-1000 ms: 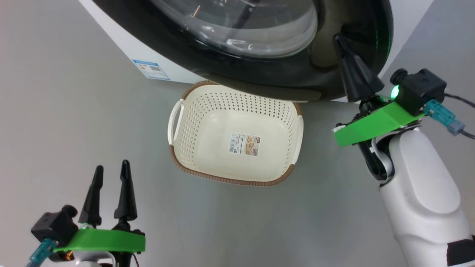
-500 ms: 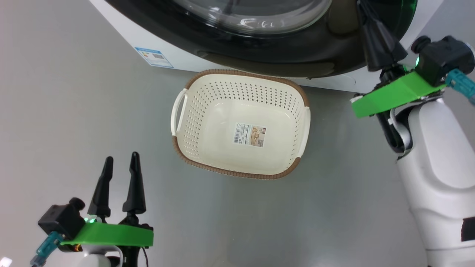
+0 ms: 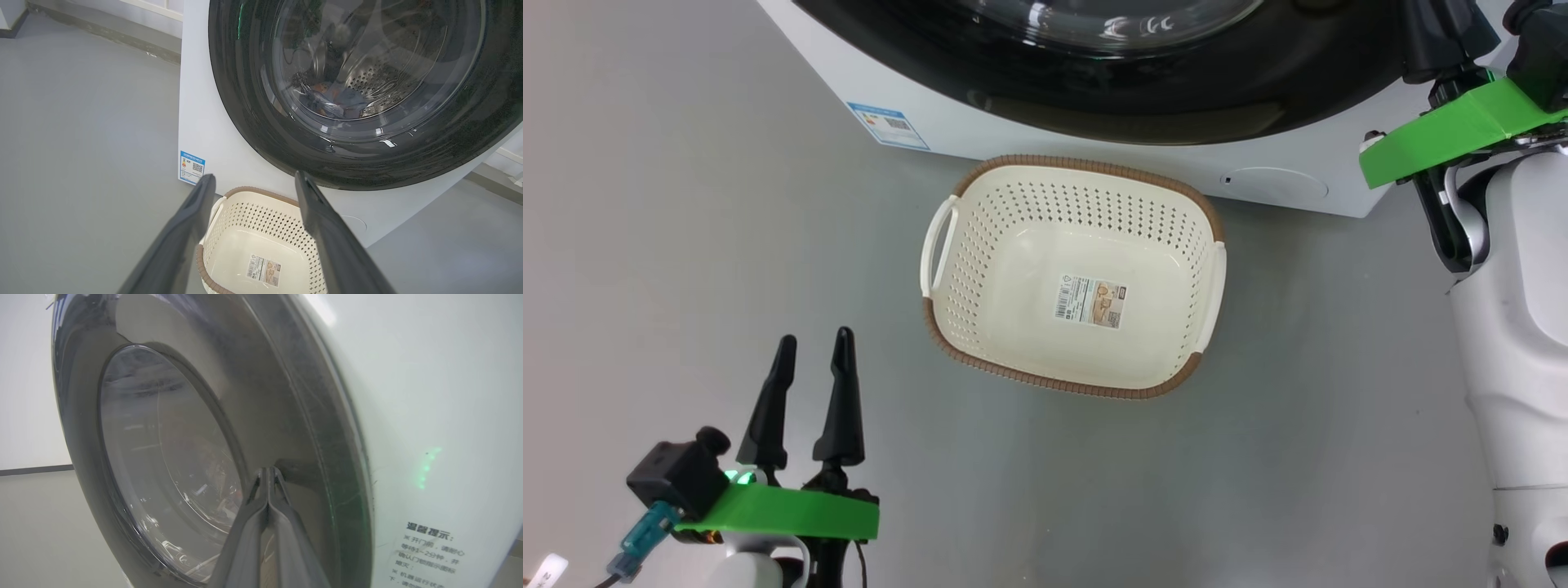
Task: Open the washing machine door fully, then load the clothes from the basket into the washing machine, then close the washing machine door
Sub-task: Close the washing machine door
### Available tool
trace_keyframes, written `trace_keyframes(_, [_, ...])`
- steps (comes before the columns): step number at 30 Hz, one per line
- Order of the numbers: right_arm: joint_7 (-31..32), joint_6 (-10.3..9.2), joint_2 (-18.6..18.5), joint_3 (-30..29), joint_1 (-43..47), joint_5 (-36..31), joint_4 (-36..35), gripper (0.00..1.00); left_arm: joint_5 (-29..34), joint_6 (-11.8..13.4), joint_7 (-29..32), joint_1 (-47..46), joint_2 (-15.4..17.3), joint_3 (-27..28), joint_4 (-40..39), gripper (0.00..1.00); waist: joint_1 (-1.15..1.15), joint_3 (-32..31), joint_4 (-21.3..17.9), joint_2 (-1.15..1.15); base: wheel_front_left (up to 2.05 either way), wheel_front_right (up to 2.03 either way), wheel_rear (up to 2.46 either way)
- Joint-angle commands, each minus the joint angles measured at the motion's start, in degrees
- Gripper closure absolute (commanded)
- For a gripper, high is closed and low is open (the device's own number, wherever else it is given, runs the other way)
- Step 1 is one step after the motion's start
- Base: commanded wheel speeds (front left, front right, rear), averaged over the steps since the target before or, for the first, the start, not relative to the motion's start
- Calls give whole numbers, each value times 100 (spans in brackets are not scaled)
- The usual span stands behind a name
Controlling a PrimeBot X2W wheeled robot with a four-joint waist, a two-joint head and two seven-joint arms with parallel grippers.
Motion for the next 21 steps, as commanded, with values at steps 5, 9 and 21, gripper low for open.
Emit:
trace_keyframes(5, [-21,-43,117,11,90,44,-209,100,-11,-12,-52,-3,114,258,-146,0,0,-136,-100,0,0,0,0])
trace_keyframes(9, [-21,-43,213,121,437,222,-410,100,148,-15,-52,38,114,329,-83,0,0,-323,-219,0,0,0,0])
trace_keyframes(21, [-21,-43,343,313,2000,545,-1233,0,491,46,-52,414,114,705,208,0,0,-1118,-766,0,0,0,0])
